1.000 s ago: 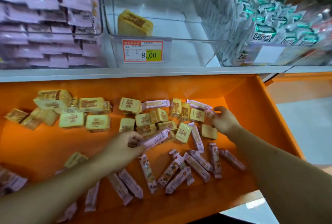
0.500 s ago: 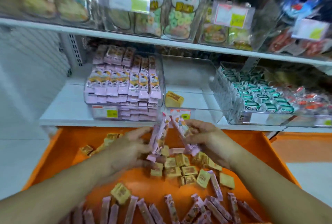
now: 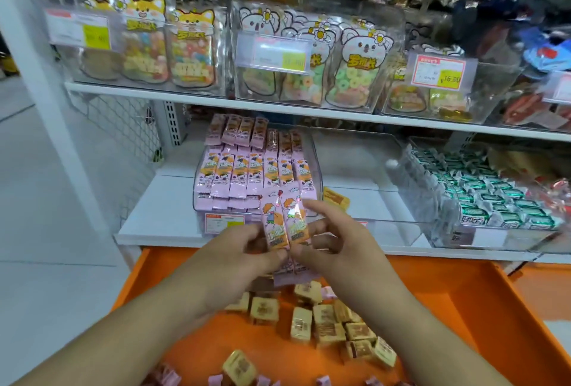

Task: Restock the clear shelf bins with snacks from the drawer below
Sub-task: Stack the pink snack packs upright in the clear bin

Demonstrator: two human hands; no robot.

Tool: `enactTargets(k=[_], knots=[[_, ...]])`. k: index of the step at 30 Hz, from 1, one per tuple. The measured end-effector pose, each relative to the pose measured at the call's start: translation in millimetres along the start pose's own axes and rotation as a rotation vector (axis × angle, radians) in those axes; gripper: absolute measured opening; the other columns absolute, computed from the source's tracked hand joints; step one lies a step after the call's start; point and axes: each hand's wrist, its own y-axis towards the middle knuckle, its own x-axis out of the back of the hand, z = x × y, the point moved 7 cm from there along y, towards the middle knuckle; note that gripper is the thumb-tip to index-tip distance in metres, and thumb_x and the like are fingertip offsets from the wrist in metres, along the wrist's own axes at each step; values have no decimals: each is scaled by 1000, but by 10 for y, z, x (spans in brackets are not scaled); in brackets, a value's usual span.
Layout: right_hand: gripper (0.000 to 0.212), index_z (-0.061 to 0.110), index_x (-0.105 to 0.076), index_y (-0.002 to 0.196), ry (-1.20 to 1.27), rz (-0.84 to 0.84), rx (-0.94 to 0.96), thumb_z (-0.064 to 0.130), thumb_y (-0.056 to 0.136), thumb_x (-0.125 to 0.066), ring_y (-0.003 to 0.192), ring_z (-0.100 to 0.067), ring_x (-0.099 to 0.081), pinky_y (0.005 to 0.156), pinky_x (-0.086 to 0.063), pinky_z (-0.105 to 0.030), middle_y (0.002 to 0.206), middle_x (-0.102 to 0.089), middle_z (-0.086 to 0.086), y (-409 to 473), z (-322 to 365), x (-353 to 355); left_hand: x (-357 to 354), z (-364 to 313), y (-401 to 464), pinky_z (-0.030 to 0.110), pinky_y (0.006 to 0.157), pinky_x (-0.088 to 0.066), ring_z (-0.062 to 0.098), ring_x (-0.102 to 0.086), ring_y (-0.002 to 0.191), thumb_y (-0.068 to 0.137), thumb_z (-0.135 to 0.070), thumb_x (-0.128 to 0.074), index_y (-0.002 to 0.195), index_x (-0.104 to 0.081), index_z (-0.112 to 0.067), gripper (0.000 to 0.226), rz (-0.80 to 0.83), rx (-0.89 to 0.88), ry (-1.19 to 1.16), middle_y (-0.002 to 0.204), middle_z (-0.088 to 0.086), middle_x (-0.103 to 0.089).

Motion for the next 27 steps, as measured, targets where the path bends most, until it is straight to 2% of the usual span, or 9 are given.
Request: enactTargets(k=[2,6,8,11,15,18,22,25,27], knots=[[54,45,-60,124,-64,-45,46,13,88,-83,94,-22,-74,78,-64,-41,106,-67,-3,104,-1,-2,122,-41,59,48,97,-57,13,-75,100,84,-38,-83,113,-68,-41,33,-115,-41,51,101,-12,-78],[34,41,-59,106,-108,-78,87,22,89,-82,93,-24,-71,78,-64,-48,101,-66,9,268,28,-61,306,-162,95,14,68,-49,-5,-69,80,88,-38,-80,112,-53,-37,36,-360,-135,158,95,-19,-74],[30,43,-56,103,-163,-96,66,31,91,-80,85,-15,-73,72,-63,-41,95,-70,12,333,33,-63,338,-202,115,19,77,-51,-2,-68,90,89,-43,-77,108,-57,-39,28,-383,-172,235,105,-21,-70],[28,43,-53,107,-213,-104,12,38,92,-77,74,-9,-71,58,-49,-30,88,-75,0,396,20,-25,370,-240,139,34,93,-58,1,-70,98,88,-42,-78,114,-61,-42,31,-345,-186,238,109,-27,-67],[40,42,-57,116,-149,-24,-18,25,90,-81,86,-14,-73,73,-57,-38,95,-74,-2,417,30,-17,366,-277,121,29,93,-60,-4,-69,100,89,-25,-80,125,-60,-38,44,-243,-182,247,114,-30,-65],[44,40,-59,118,-127,-4,13,15,89,-81,85,-11,-71,74,-56,-29,102,-71,2,408,51,4,408,-320,101,31,95,-59,-5,-69,102,90,-18,-80,128,-58,-40,49,-262,-211,293,118,-25,-66],[50,41,-65,119,-159,-66,127,8,87,-82,90,-12,-66,82,-60,-29,112,-65,8,446,105,36,389,-404,133,26,100,-55,-13,-61,108,93,-28,-76,134,-54,-48,51,-287,-307,462,125,-27,-63],[41,45,-69,113,-264,-140,204,16,86,-82,108,-3,-65,97,-54,-29,112,-71,22,594,133,96,447,-497,281,22,108,-47,-20,-52,120,94,-36,-74,140,-52,-51,53,-310,-355,564,132,-30,-61],[35,47,-69,112,-340,-173,228,24,88,-80,110,0,-63,99,-51,-31,111,-70,29,757,176,135,505,-619,458,26,112,-45,-14,-50,128,95,-41,-71,144,-48,-52,55,-321,-392,654,138,-27,-60]])
